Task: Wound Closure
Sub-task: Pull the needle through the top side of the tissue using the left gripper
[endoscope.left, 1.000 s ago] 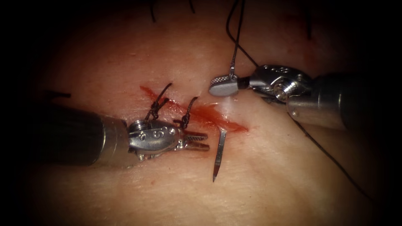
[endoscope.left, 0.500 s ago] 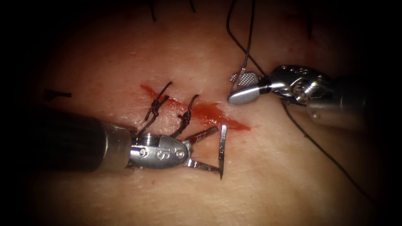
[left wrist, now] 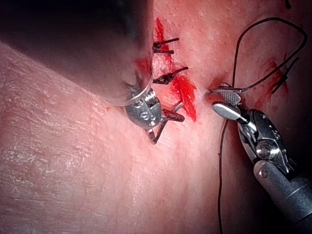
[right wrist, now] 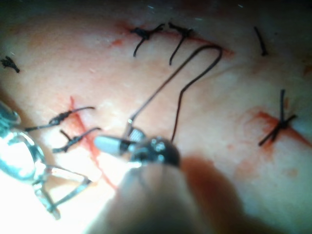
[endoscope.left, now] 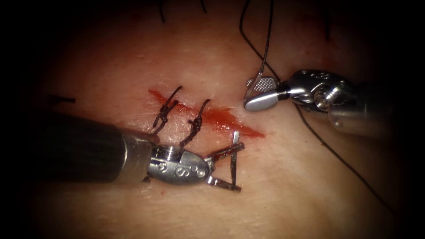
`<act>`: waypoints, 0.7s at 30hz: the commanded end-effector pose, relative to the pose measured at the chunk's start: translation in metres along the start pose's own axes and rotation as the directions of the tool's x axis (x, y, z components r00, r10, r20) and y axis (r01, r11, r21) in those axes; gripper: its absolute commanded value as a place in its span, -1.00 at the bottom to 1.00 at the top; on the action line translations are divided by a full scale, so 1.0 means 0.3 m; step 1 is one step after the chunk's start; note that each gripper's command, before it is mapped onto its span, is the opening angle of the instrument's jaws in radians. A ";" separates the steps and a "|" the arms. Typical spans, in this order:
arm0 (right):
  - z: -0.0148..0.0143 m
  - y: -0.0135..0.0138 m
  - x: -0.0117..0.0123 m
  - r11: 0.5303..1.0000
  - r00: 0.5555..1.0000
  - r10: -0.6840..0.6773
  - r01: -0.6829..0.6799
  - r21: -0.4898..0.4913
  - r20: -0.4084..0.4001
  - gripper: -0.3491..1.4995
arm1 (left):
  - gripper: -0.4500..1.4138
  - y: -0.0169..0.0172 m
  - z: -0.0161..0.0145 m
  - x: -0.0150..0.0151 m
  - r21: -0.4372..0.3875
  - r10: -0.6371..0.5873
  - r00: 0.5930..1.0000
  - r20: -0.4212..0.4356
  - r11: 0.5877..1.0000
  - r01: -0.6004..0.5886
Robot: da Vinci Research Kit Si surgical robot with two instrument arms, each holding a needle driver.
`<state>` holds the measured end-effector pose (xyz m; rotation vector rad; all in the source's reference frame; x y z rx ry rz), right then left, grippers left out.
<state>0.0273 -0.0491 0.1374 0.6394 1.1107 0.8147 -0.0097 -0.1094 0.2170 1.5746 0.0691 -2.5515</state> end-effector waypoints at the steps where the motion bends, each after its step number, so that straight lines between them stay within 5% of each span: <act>1: 0.0026 0.0006 -0.0007 1.000 1.000 0.002 -0.002 0.004 -0.003 0.96 | 0.29 0.002 0.003 -0.001 -0.001 -0.005 1.000 -0.001 1.000 0.005; 11: 0.0021 -0.0022 -0.0020 1.000 1.000 0.002 -0.002 0.010 -0.020 0.94 | 0.14 -0.004 0.009 -0.005 -0.012 -0.001 1.000 0.012 1.000 0.001; 16: -0.0008 -0.0031 -0.0026 1.000 1.000 0.002 -0.002 0.017 -0.019 0.94 | -0.42 -0.004 0.009 -0.005 -0.012 -0.001 1.000 0.016 1.000 0.001; 18: -0.0027 -0.0024 -0.0016 1.000 1.000 0.006 -0.005 0.025 -0.028 0.94 | -0.99 -0.004 0.008 -0.005 -0.015 -0.001 1.000 0.014 1.000 0.002; 21: -0.0052 -0.0012 0.0003 0.999 0.999 0.019 -0.018 0.028 -0.041 0.94 | -1.00 -0.004 0.007 -0.004 -0.015 -0.004 1.000 0.015 1.000 0.004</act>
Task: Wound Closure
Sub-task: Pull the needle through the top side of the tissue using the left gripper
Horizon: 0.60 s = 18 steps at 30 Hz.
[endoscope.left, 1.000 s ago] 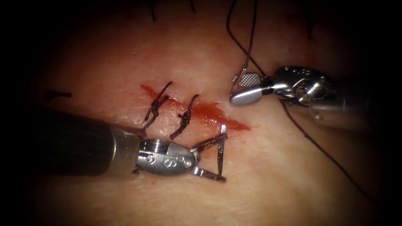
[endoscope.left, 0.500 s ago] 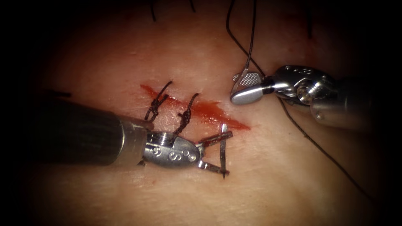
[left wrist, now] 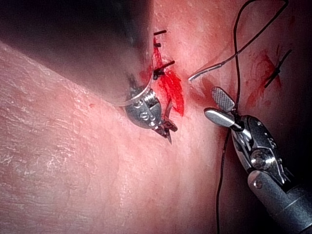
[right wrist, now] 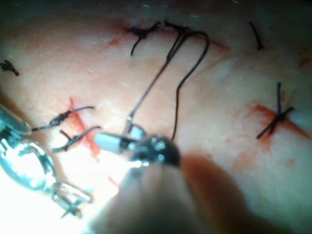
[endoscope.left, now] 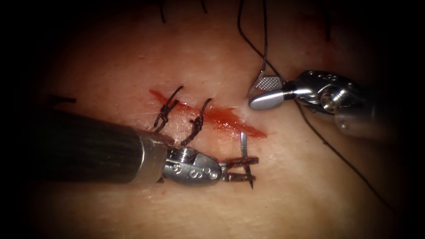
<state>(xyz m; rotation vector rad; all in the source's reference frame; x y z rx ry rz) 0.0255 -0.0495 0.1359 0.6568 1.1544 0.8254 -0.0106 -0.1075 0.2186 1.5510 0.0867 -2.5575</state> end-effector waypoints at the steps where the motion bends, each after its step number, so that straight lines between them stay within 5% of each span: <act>1: 0.0009 0.0026 0.0007 1.000 1.000 -0.002 0.002 -0.005 -0.008 0.94 | -1.00 0.002 0.002 0.000 -0.002 0.003 1.000 -0.001 1.000 -0.003; 11: -0.0136 0.0078 0.0033 0.999 0.999 -0.033 0.033 -0.043 -0.013 0.98 | -1.00 0.006 -0.009 0.021 -0.071 -0.117 0.984 -0.136 0.992 0.108; 18: -0.0149 0.0013 -0.0014 0.999 0.999 -0.039 0.039 -0.031 -0.010 0.98 | -1.00 0.006 -0.019 0.038 -0.147 -0.225 0.949 -0.222 0.970 0.195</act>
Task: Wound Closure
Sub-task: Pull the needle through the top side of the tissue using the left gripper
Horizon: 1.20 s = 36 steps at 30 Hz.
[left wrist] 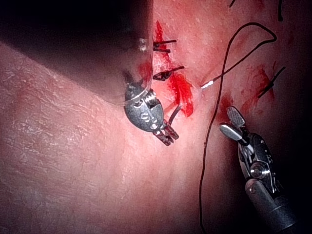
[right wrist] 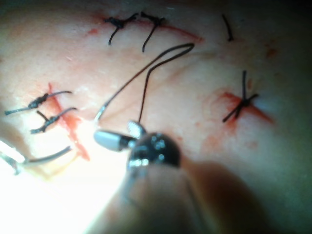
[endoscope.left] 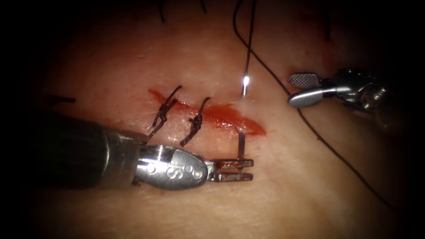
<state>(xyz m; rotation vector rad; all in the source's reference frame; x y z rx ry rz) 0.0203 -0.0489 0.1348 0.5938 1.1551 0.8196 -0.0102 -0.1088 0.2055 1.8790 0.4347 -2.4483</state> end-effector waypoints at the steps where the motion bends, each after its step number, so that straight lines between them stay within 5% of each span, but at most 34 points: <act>1: 0.0030 -0.0024 -0.0020 1.000 1.000 0.000 0.000 0.020 0.004 0.98 | -1.00 0.003 0.001 0.000 -0.020 -0.019 1.000 -0.012 1.000 0.019; 10: -0.0004 -0.0131 -0.0030 0.991 0.998 -0.050 0.045 0.126 0.039 0.80 | -1.00 0.009 -0.009 0.017 -0.082 -0.065 0.994 -0.085 0.995 0.058; 15: -0.0026 -0.0152 -0.0018 0.988 0.997 -0.073 0.070 0.135 0.017 0.84 | -1.00 0.007 -0.015 0.026 -0.033 -0.067 0.996 -0.060 0.997 0.065; 25: -0.0005 -0.0208 -0.0020 0.987 0.998 -0.031 0.040 0.156 -0.063 0.78 | -1.00 -0.025 -0.026 0.024 0.207 0.053 0.989 0.139 0.975 -0.081; 32: -0.0007 -0.0206 -0.0019 0.988 0.998 -0.006 0.015 0.153 -0.063 0.73 | -1.00 -0.046 -0.033 0.021 0.302 0.056 0.989 0.138 0.949 -0.096; 36: -0.0019 -0.0212 -0.0022 0.988 0.997 0.043 -0.033 0.152 -0.064 0.58 | -1.00 -0.048 -0.034 0.021 0.320 0.064 0.991 0.115 0.942 -0.098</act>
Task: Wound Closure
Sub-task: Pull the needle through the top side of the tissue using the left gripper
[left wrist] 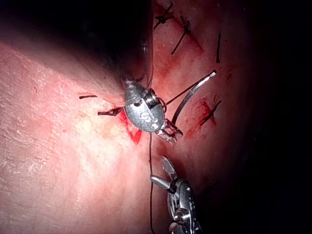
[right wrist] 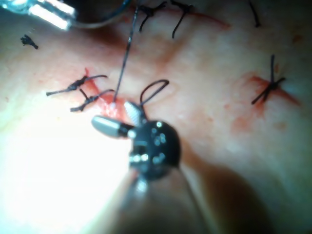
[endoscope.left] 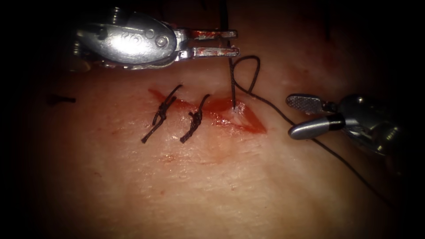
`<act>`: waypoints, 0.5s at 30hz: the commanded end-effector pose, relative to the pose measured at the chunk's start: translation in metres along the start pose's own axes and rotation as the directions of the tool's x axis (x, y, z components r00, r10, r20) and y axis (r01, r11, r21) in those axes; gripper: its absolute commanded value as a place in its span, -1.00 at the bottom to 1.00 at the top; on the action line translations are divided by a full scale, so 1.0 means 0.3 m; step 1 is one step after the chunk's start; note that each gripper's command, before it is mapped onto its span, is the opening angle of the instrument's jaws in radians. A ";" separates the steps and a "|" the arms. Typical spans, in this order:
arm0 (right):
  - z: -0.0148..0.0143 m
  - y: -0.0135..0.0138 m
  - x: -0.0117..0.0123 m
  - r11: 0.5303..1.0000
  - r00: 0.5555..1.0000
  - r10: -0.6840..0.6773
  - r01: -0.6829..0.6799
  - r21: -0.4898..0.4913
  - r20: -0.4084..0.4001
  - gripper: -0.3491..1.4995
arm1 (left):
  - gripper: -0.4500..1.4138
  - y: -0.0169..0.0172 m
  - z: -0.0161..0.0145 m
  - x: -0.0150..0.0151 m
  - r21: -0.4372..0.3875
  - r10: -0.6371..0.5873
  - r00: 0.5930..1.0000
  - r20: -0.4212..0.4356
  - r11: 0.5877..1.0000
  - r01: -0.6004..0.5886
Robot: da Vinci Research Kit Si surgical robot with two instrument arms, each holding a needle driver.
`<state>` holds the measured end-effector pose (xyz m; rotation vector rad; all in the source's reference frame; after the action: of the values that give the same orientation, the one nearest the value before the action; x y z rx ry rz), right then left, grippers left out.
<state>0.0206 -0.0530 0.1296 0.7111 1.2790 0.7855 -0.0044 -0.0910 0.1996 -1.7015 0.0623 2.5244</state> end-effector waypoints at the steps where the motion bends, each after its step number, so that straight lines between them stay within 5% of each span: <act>1: 0.0021 0.0007 -0.0008 1.000 1.000 0.029 -0.029 0.004 -0.004 0.56 | -1.00 0.004 0.002 -0.001 -0.004 0.000 1.000 -0.014 1.000 0.000; 15: -0.0007 0.0128 0.0052 0.984 0.986 0.156 -0.161 -0.082 -0.064 0.42 | -1.00 0.041 0.019 -0.008 -0.042 0.074 0.997 -0.019 0.996 -0.075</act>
<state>0.0195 -0.0497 0.1314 0.7365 1.2377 0.9989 -0.0100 -0.1028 0.2033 -1.7645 0.0741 2.5880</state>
